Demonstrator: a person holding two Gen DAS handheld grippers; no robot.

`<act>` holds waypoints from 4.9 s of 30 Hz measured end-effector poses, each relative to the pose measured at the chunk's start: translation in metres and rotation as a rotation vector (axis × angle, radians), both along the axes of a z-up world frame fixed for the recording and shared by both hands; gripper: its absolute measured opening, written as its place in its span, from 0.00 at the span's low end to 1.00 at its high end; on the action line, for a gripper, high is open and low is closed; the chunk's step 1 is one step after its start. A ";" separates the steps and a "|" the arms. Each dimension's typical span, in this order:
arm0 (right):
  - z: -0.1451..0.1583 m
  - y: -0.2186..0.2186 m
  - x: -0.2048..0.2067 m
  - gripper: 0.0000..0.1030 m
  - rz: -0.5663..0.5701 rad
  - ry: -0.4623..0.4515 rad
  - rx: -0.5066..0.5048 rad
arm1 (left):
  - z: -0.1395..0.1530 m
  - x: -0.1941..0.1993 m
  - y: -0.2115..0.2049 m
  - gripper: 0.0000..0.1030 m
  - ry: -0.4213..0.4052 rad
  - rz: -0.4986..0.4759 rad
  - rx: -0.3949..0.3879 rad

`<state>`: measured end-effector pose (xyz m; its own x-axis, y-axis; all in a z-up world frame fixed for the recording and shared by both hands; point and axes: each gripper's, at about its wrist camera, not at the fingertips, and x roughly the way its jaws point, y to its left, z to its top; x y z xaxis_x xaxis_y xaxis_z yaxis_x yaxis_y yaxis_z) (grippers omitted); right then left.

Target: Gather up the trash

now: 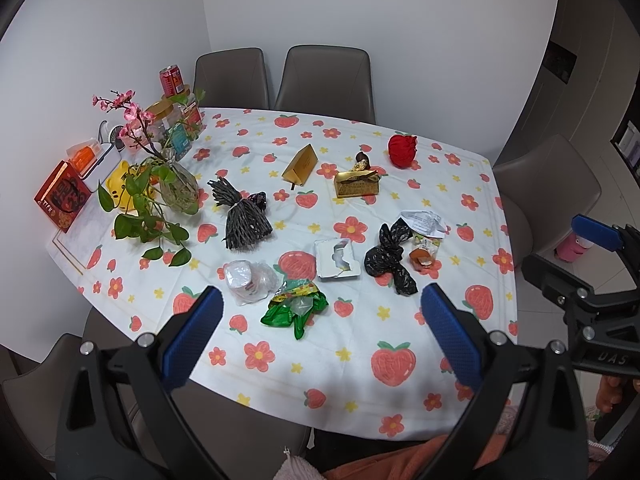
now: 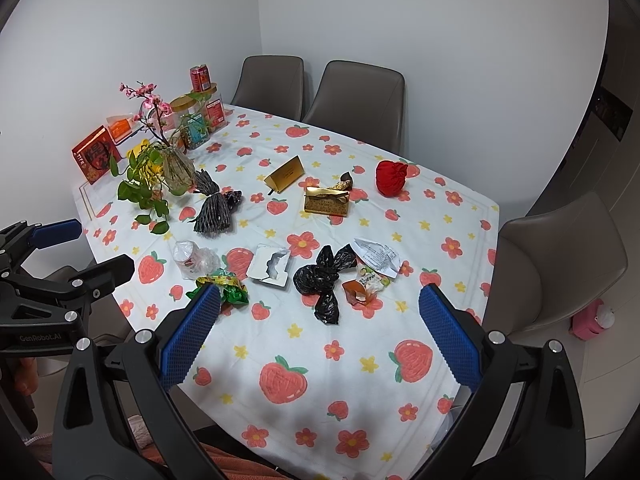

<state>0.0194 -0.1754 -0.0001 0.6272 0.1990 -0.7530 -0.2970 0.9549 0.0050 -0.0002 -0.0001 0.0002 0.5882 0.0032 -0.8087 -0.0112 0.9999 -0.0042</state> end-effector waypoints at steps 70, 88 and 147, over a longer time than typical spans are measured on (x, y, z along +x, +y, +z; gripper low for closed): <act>-0.239 0.050 0.141 0.30 0.052 0.166 -0.038 | -0.227 0.103 0.046 0.47 0.083 -0.103 -0.119; -0.177 -0.122 0.024 0.30 -0.431 0.099 0.017 | -0.161 0.090 -0.119 0.47 0.021 -0.621 -0.121; -0.467 -0.588 -0.202 0.61 -0.756 0.304 0.075 | -0.457 -0.057 -0.654 0.71 0.297 -0.796 -0.149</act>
